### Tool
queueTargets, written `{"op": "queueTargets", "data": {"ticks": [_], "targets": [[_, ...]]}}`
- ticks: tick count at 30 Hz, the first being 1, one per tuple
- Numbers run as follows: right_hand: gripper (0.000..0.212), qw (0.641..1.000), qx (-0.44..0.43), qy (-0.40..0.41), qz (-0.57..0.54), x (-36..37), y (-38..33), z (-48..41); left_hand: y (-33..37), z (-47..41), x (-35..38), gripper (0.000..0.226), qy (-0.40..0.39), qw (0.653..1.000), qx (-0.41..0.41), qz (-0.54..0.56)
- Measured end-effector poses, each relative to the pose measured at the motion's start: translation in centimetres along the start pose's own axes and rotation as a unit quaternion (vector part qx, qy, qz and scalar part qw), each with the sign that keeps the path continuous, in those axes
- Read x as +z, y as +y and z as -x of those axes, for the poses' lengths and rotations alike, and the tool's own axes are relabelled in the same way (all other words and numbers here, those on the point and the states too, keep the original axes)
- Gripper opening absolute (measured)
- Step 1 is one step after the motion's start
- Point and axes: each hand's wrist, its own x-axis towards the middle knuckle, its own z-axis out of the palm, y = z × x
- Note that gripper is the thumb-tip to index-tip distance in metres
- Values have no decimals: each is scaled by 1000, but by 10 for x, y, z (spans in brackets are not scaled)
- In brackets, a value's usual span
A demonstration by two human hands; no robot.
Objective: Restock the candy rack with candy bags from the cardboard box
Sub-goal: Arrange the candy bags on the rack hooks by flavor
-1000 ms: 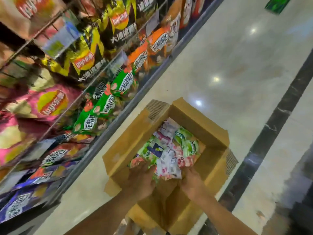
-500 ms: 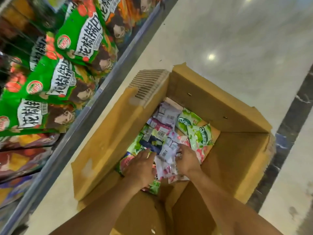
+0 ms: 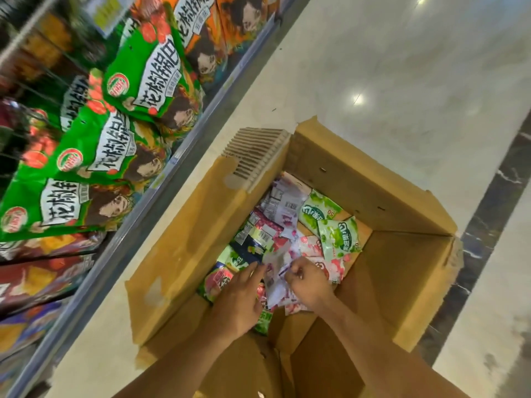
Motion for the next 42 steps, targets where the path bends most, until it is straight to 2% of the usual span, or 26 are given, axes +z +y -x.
{"op": "queueTargets", "data": {"ticks": [3,5,6,8,10,12,14,16,17,20,21,22,23,25,27,29,30,32,36,38,40,42], "targets": [[20,983,77,-12,-167,-11,-13,26,8,10,-8,90,-3,1000,11,21],[11,955,132,-42,-261,-24,-22,42,15,16,-14,89,-4,998,30,64],[8,940,156,-67,-296,-30,-25,48,19,19,-17,85,-1,995,34,94],[22,923,169,-110,-329,-40,-29,56,29,25,-24,67,13,983,29,182],[43,923,160,-127,-325,-49,-29,57,35,25,-27,44,14,965,-5,263],[58,939,149,-100,-294,-59,-24,45,33,22,-27,27,16,948,-50,314],[46,966,132,-36,-220,-66,-11,24,33,15,-27,52,21,919,-103,379],[30,993,103,19,-50,-76,8,1,29,6,-23,64,28,883,-162,439],[32,995,85,34,36,-82,15,-10,26,1,-20,67,29,861,-181,474],[64,974,31,57,219,-101,30,-43,15,-15,-9,111,11,794,-215,569],[76,961,14,58,271,-106,33,-54,14,-19,-7,118,8,778,-215,591],[87,946,-6,56,320,-110,36,-65,14,-23,-5,116,-2,764,-217,608],[95,931,-25,50,361,-112,37,-74,17,-26,-7,104,-5,750,-225,622],[95,907,-40,42,417,-111,42,-86,16,-33,-3,83,1,736,-227,638],[91,884,-32,51,464,-108,44,-91,14,-38,-2,110,4,732,-233,640],[86,856,-14,67,513,-107,40,-90,16,-37,-3,130,10,749,-220,625],[80,841,-7,68,537,-108,36,-89,19,-35,-6,129,12,751,-215,624],[61,822,12,55,567,-113,30,-83,26,-28,-14,114,20,748,-224,624],[49,843,-5,56,536,-138,16,-50,39,-10,-50,95,36,717,-211,663],[48,862,-30,60,503,-150,6,-26,42,-2,-65,87,41,720,-196,664],[58,914,-32,69,398,-159,-10,4,52,13,-88,80,20,720,-192,667],[48,969,-32,62,236,-167,-32,38,74,33,-121,75,18,714,-176,678]]}}
